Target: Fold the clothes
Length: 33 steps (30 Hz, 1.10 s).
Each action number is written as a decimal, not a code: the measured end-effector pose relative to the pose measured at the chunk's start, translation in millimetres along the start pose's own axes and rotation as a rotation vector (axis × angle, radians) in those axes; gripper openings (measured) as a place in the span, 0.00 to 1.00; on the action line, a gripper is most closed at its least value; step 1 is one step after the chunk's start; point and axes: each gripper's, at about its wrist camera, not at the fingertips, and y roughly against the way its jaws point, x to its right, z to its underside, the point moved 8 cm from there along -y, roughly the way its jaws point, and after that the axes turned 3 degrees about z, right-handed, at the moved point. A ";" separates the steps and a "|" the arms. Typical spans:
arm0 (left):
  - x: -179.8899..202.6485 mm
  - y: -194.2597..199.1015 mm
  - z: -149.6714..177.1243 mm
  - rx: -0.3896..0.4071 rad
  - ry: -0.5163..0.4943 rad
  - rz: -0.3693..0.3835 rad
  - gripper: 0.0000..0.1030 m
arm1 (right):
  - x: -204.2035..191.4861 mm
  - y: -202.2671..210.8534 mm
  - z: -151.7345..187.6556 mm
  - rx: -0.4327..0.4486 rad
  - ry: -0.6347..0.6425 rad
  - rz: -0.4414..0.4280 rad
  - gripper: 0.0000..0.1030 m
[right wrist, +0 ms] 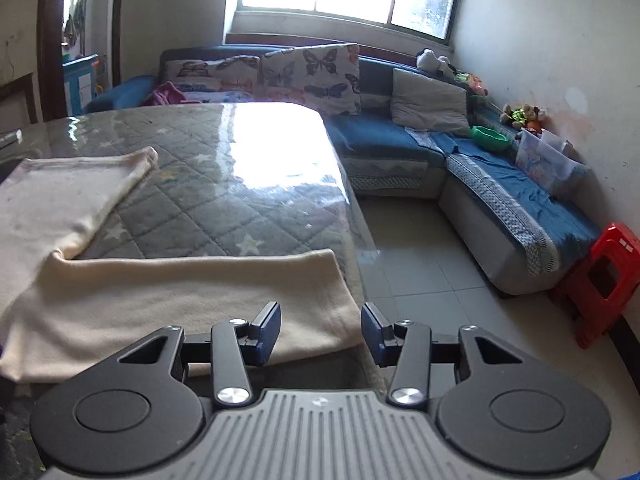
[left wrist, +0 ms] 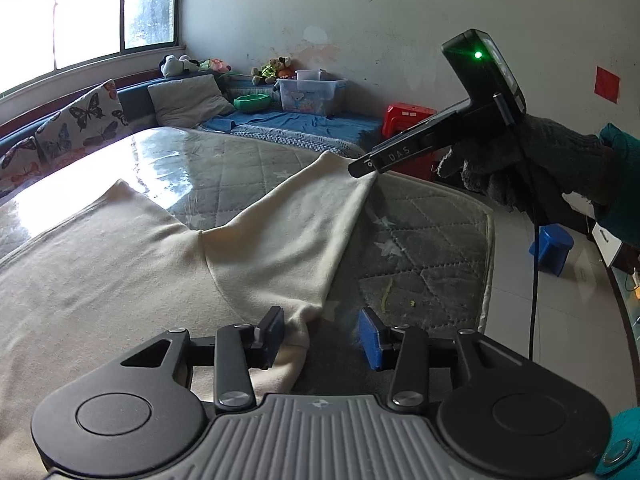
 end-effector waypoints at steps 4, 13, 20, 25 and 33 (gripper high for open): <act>-4.2 8.8 -3.9 0.026 0.034 -0.020 0.44 | -8.4 -7.0 3.4 -0.024 0.049 0.010 0.44; -53.4 62.3 7.3 0.095 0.155 -0.203 0.51 | -39.0 14.5 -14.6 0.030 0.099 -0.068 0.51; -125.9 101.9 30.4 0.108 0.316 -0.406 0.51 | -102.8 28.6 -31.4 0.070 0.173 -0.222 0.55; -174.9 105.7 38.4 0.126 0.428 -0.450 0.51 | -152.8 31.0 -29.7 0.069 0.242 -0.313 0.55; -198.7 116.4 62.2 0.117 0.570 -0.492 0.50 | -191.4 25.9 -11.3 0.033 0.337 -0.367 0.56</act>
